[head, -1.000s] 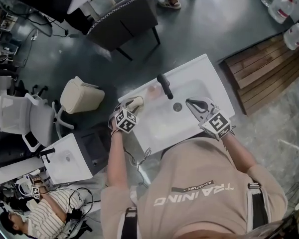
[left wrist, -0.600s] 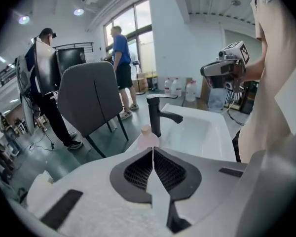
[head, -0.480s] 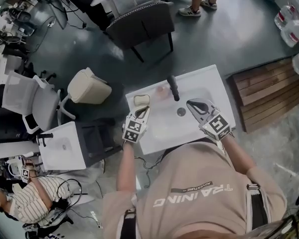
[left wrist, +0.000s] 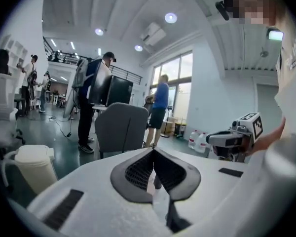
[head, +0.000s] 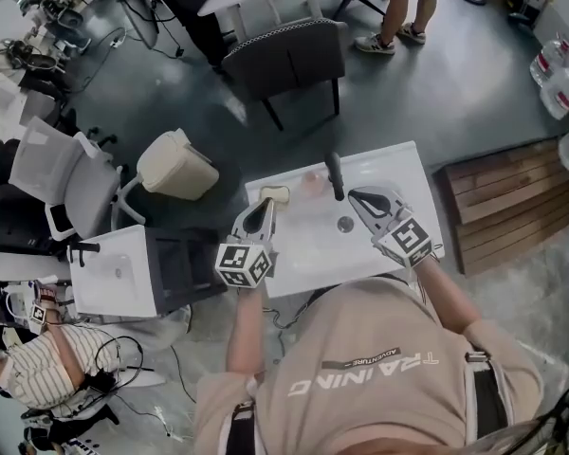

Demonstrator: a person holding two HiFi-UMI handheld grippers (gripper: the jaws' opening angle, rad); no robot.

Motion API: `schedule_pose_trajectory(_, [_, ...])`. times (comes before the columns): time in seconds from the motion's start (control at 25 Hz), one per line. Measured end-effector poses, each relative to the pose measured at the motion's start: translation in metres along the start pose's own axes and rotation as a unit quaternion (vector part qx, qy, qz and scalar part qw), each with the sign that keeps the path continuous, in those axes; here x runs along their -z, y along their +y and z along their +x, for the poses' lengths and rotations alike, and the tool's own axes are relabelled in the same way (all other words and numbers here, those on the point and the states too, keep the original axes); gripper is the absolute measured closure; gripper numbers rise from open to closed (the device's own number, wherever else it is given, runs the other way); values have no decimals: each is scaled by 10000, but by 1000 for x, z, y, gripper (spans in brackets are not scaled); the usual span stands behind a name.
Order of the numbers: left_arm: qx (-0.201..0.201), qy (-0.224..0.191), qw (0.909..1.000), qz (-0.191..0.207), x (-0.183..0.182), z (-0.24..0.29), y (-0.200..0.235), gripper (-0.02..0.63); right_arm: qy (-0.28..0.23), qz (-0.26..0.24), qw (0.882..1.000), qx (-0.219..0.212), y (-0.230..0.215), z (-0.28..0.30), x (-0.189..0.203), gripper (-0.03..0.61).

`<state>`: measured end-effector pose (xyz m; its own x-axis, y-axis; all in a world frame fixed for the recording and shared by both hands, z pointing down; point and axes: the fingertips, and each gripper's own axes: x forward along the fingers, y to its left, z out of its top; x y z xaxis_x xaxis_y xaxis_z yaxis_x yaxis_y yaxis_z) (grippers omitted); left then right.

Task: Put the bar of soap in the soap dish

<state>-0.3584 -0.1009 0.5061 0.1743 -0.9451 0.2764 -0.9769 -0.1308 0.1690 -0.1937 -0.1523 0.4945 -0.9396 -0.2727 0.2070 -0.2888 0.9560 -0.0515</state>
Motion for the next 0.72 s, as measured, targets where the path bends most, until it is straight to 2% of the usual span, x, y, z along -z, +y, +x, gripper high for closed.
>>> schedule_pose_trajectory(0.32, [-326,-738,9967,-37,-49,-17,3,604,-285,-88,9995,98,-12,-4,-25,566])
schedule_pose_trajectory(0.6, [-473,-917,9940,367,-72,-21,-10,604,-561,8,9981,262,-24,-7,-44,566])
schedule_pose_trajectory(0.72, [-561,-941,9930,444,-73,-24,-13,604,-494,21,9984,277,-24,-11,-39,566])
